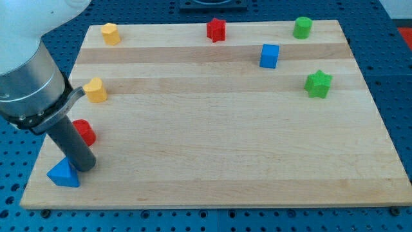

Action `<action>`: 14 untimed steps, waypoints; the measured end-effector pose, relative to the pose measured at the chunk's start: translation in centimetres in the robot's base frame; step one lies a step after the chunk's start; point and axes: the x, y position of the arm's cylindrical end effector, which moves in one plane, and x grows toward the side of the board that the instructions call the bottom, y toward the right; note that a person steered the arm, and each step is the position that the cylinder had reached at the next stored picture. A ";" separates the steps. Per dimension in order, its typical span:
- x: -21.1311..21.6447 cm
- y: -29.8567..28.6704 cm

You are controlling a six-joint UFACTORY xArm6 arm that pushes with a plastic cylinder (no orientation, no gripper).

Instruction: Move the red circle to the bottom right

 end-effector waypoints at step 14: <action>-6.9 5.3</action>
